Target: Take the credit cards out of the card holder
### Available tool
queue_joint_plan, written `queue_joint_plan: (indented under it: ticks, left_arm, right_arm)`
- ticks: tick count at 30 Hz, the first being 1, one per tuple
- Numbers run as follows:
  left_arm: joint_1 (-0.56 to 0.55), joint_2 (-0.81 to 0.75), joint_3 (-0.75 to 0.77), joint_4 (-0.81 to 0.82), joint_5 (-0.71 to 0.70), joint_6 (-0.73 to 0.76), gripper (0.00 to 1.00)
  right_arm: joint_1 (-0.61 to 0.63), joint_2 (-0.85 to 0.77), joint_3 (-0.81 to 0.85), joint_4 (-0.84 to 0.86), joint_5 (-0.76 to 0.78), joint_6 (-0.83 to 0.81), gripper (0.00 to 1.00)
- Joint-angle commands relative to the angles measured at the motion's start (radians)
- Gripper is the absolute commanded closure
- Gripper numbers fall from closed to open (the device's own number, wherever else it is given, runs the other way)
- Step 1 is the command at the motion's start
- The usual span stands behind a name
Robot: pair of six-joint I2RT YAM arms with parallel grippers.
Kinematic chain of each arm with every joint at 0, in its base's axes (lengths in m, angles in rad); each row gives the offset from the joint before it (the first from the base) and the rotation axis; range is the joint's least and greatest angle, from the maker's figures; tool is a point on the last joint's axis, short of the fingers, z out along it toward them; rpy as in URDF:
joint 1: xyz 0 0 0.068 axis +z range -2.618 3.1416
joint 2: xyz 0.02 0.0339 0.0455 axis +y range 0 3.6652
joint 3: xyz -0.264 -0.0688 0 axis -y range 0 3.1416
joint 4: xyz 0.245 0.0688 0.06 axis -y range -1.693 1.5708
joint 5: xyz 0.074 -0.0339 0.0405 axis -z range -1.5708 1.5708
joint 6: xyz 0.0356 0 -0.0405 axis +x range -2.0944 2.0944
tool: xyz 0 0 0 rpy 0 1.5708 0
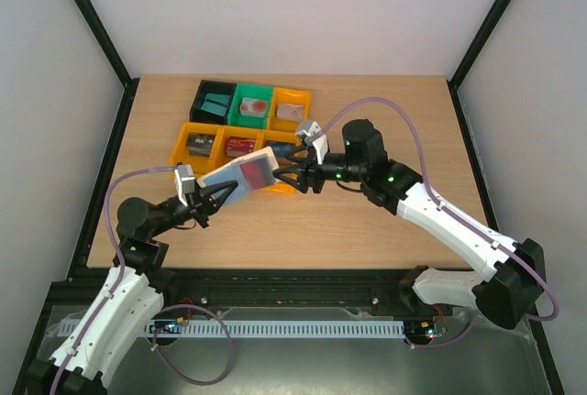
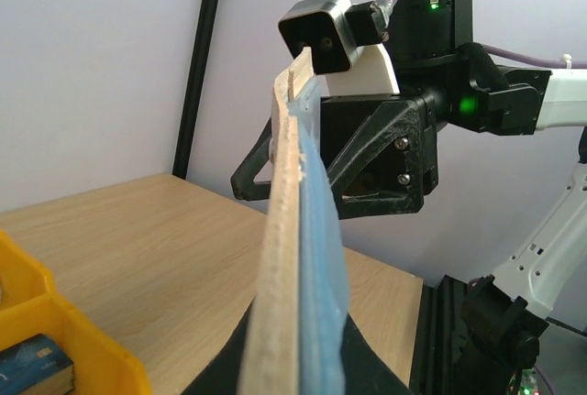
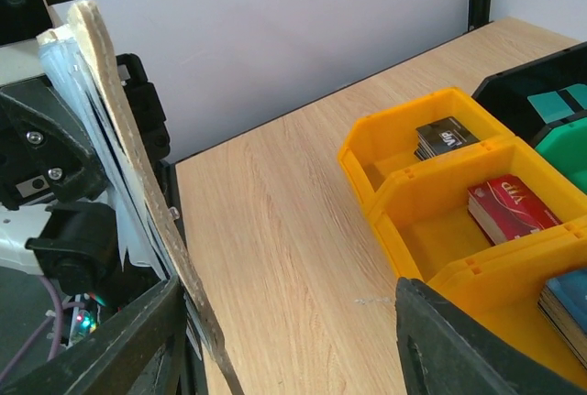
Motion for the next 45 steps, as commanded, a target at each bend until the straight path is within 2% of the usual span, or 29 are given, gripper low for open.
queue_joint_plan:
  ticks: [1, 8, 25, 35, 45]
  left_arm:
    - [0.004, -0.005, 0.032, 0.042, 0.018, 0.017, 0.98]
    - [0.004, -0.005, 0.029, 0.045, 0.025, 0.021, 0.98]
    - [0.004, -0.008, 0.027, 0.046, 0.026, 0.019, 0.98]
    - [0.004, -0.011, 0.027, 0.045, 0.028, 0.019, 0.98]
    - [0.004, -0.011, 0.028, 0.047, 0.029, 0.017, 0.98]
  right_arm:
    - [0.0, 0.008, 0.019, 0.039, 0.016, 0.005, 0.39]
    - [0.002, 0.007, 0.02, 0.046, 0.025, 0.009, 0.39]
    - [0.036, 0.033, 0.018, 0.116, -0.067, 0.045, 0.34]
    - [0.036, 0.01, 0.033, 0.075, -0.033, -0.006, 0.33]
    - [0.029, -0.015, 0.052, -0.03, 0.08, -0.081, 0.34]
